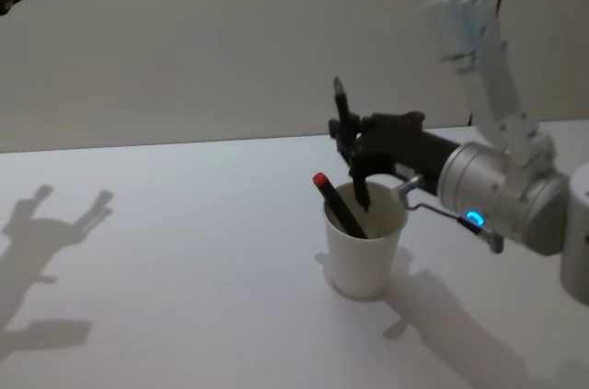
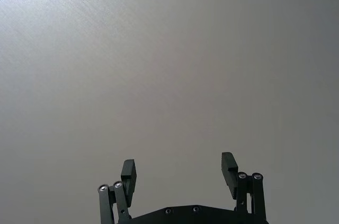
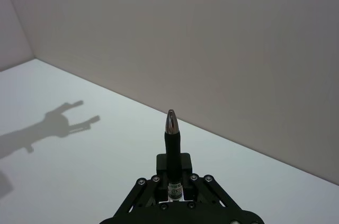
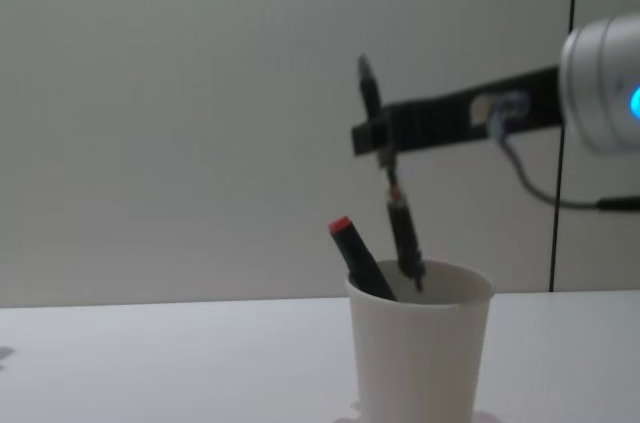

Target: Place the pen into the pen holder.

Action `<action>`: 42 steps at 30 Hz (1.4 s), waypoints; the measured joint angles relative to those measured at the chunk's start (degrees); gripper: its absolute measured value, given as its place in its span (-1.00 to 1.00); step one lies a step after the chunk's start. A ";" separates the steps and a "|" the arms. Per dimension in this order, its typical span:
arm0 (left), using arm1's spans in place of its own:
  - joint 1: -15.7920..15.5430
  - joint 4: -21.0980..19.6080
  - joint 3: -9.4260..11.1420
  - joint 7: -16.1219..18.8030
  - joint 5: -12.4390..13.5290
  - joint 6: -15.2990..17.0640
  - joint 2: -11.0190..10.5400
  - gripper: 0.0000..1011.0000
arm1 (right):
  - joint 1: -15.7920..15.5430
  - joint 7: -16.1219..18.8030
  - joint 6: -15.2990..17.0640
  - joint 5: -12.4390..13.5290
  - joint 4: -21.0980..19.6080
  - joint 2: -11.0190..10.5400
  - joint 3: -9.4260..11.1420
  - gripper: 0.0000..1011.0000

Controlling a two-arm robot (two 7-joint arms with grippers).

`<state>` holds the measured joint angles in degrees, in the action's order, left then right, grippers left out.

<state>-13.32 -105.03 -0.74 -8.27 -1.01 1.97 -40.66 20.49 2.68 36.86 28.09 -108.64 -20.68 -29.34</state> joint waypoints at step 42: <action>-0.05 0.00 -0.43 0.05 0.38 0.25 -0.57 0.98 | 0.76 3.10 -4.67 -9.28 4.41 3.62 -4.04 0.42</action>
<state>-13.37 -105.03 -1.17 -8.21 -0.63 2.22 -41.23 21.25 5.77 32.19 18.81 -104.23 -17.05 -33.38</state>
